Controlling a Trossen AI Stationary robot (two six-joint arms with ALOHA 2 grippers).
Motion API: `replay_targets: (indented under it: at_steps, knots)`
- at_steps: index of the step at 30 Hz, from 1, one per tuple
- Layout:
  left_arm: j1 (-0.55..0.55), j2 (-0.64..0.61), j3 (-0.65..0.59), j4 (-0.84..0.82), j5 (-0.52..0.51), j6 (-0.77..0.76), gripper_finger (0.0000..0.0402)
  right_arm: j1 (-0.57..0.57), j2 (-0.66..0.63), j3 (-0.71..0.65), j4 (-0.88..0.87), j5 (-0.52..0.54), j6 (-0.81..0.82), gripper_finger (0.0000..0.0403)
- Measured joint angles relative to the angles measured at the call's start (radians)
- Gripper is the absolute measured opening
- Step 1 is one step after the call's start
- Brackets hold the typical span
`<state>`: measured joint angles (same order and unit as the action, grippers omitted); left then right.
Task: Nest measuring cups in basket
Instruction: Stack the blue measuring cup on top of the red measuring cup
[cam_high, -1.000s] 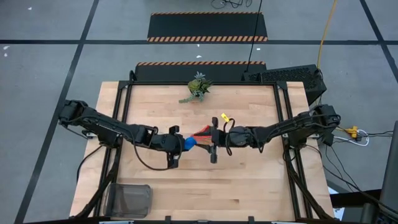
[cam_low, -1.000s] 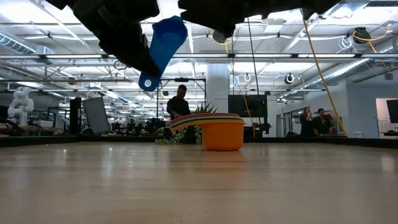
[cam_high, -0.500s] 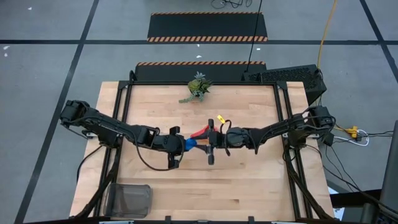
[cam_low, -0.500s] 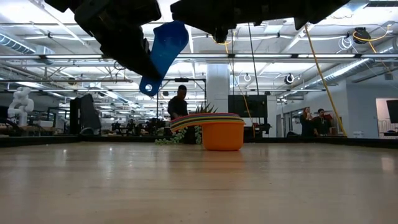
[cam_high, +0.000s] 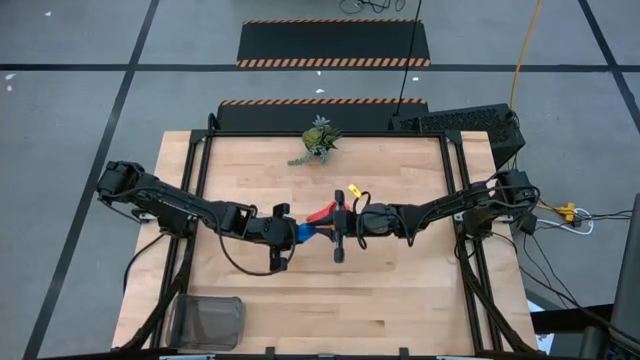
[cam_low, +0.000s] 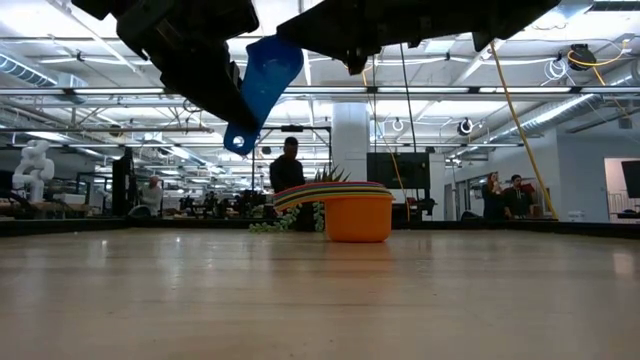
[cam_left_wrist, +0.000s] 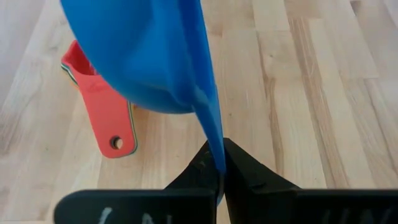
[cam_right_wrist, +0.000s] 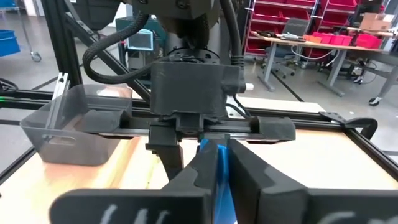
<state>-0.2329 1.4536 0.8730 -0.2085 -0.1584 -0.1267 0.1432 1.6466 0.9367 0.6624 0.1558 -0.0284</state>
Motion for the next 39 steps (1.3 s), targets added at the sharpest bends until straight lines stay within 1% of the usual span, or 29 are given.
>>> replay_targets:
  at_steps: [4,11,14,16,21,25,27,31,34,36,39]
  knots:
    - [0.000,0.000,0.000,0.000,-0.002,-0.005,0.0012,0.000,-0.001,0.000,0.000,-0.001,-0.013,0.0005]
    - [0.002,0.000,0.000,0.005,-0.011,-0.039,0.0020,0.001,-0.019,0.000,-0.028,0.023,-0.056,0.0002]
    - [0.001,0.000,0.000,0.008,-0.043,-0.046,0.0033,0.001,-0.039,0.000,-0.059,0.025,-0.061,0.0001]
    - [0.001,0.000,0.000,0.009,-0.074,-0.061,0.0051,0.001,-0.056,0.000,-0.088,0.028,-0.064,0.0001]
    - [-0.005,-0.001,0.000,0.008,-0.080,-0.085,0.0111,0.001,-0.101,-0.002,-0.161,0.053,-0.066,0.0001]
    - [-0.004,-0.001,0.000,0.008,-0.081,-0.100,0.0156,0.000,-0.145,-0.042,-0.145,0.059,-0.063,0.0000]
    - [-0.005,-0.009,0.000,-0.004,-0.085,-0.105,0.0175,0.000,-0.172,-0.069,-0.141,0.091,-0.066,0.0000]
    - [-0.005,-0.031,0.000,-0.015,-0.135,-0.115,0.0201,-0.002,-0.255,-0.130,-0.111,0.127,-0.061,0.0001]
    - [-0.011,-0.050,0.000,-0.024,-0.191,-0.114,0.0208,-0.005,-0.329,-0.193,-0.078,0.137,-0.040,0.0001]
    - [-0.025,-0.061,0.000,-0.027,-0.247,-0.081,0.0207,-0.013,-0.374,-0.244,-0.007,0.135,-0.015,0.0001]
    - [-0.056,-0.063,0.000,0.004,-0.346,0.009,0.0200,-0.025,-0.427,-0.330,0.127,0.134,0.031,0.0001]
